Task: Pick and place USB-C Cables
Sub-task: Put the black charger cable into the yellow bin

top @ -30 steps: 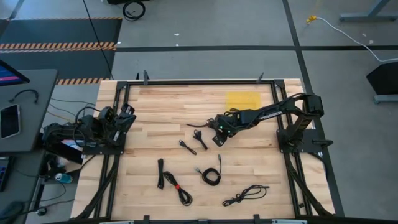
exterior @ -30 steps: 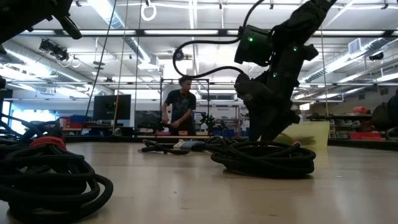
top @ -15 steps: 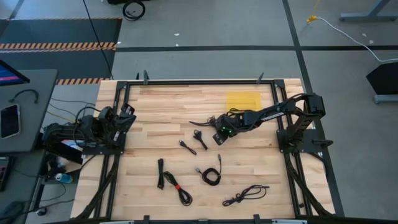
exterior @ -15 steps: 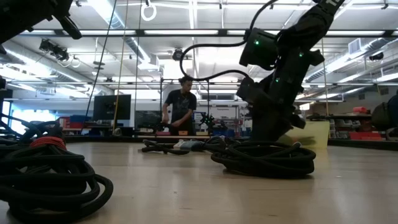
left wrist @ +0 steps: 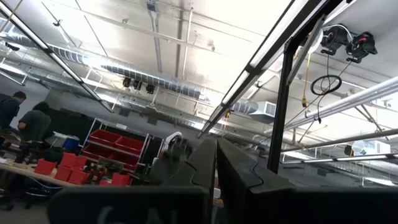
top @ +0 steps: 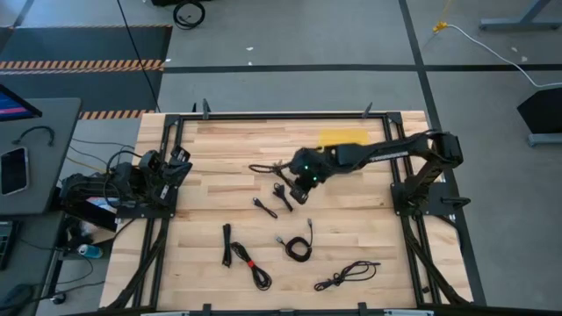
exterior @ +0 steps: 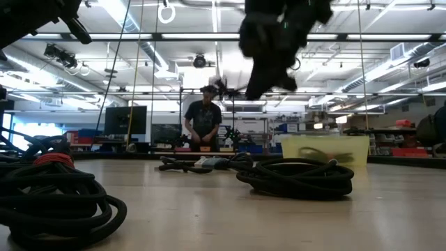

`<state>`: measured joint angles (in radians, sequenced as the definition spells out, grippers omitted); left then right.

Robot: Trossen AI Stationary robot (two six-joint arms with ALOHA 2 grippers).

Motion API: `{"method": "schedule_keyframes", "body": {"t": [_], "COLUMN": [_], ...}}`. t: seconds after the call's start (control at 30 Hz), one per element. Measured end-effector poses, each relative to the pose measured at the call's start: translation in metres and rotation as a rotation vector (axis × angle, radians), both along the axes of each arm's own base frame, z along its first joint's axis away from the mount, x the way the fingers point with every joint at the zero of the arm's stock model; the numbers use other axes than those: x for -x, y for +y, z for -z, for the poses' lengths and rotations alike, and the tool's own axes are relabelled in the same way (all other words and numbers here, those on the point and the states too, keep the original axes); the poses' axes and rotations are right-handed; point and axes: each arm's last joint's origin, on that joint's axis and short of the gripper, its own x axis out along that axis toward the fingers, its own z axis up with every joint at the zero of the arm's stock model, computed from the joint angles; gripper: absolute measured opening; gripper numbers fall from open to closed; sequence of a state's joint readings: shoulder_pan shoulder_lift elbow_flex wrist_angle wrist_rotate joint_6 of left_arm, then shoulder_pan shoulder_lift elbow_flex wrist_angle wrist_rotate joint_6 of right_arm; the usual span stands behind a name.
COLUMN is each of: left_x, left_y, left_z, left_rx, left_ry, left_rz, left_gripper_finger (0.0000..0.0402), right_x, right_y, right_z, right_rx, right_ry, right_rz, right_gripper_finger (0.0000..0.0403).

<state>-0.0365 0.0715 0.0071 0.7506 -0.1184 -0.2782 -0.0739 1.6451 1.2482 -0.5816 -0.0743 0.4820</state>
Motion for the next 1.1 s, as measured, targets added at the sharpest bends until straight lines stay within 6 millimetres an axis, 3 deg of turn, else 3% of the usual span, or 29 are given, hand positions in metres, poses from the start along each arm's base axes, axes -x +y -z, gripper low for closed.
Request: {"method": "schedule_keyframes", "body": {"t": [0.2,0.37,0.5,0.77,0.9,1.1], "left_x": [0.0,0.0,0.0,0.0,0.0,0.0], "left_y": [0.0,0.0,0.0,0.0,0.0,0.0], "left_z": [0.0,0.0,0.0,0.0,0.0,0.0], "left_rx": [0.0,0.0,0.0,0.0,0.0,0.0], "left_ry": [0.001,0.001,0.001,0.001,0.001,0.001], "left_rz": [0.0,0.0,0.0,0.0,0.0,0.0], "left_gripper_finger": [0.0023,0.0023,0.0023,0.0023,0.0023,0.0023], "right_x": [0.035,0.067,0.079,0.09,0.102,0.11], "right_y": [-0.029,-0.06,-0.081,-0.114,-0.127,-0.135], "right_z": [-0.065,-0.084,-0.084,-0.078,-0.057,-0.009], "right_rx": [0.281,0.309,0.294,0.28,0.213,0.141], "right_ry": [0.377,0.615,0.681,0.651,0.721,0.724], "right_rz": [-0.08,-0.119,-0.164,-0.231,-0.23,-0.262], "right_gripper_finger": [0.0021,0.0021,0.0021,0.0021,0.0021,0.002]}}
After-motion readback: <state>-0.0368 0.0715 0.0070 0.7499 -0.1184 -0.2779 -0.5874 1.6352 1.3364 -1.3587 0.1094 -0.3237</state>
